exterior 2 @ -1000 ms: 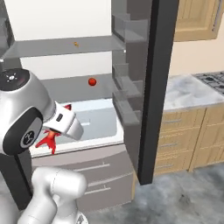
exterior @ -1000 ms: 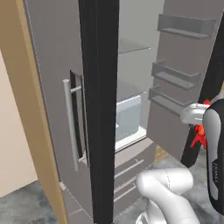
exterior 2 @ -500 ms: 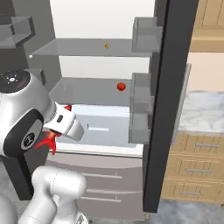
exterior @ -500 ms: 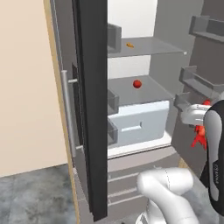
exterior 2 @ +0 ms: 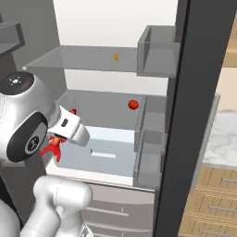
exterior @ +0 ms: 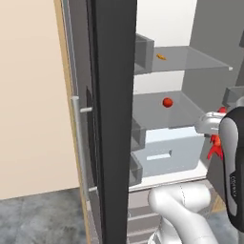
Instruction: Transport the fish and cucumber to the fridge. Place the fish on the rack containing meat and place the cucumber on the rack containing the vegetable, ensuring meats and vegetables are on different racks.
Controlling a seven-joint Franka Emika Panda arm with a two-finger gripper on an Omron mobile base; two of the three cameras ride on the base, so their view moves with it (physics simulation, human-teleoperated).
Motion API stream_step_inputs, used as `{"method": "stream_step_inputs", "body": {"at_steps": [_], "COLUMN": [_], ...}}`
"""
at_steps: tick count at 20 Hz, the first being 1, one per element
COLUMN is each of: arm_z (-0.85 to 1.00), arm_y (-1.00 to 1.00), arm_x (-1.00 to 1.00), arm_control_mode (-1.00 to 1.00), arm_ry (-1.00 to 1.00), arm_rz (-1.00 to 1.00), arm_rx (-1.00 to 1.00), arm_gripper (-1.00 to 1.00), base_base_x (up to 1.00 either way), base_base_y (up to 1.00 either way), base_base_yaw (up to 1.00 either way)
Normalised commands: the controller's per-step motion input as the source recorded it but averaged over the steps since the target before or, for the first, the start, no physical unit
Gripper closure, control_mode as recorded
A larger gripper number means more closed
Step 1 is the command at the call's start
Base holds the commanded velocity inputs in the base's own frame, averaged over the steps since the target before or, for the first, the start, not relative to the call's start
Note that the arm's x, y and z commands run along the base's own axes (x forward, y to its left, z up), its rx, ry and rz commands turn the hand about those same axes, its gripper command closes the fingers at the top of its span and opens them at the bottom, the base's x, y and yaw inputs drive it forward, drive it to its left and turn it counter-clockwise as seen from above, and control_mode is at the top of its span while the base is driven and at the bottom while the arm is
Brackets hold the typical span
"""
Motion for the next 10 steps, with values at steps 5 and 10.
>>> {"method": "stream_step_inputs", "body": {"at_steps": [5, 10], "arm_z": [0.00, 0.00], "arm_y": [0.00, 0.00], "arm_x": [0.00, 0.00], "arm_control_mode": [1.00, 1.00], "arm_ry": [0.00, 0.00], "arm_rz": [0.00, 0.00], "arm_rx": [0.00, 0.00], "arm_gripper": [1.00, 1.00], "base_base_x": [0.30, 0.95], "base_base_y": [-0.23, 0.23], "base_base_yaw": [0.02, 0.00]}}
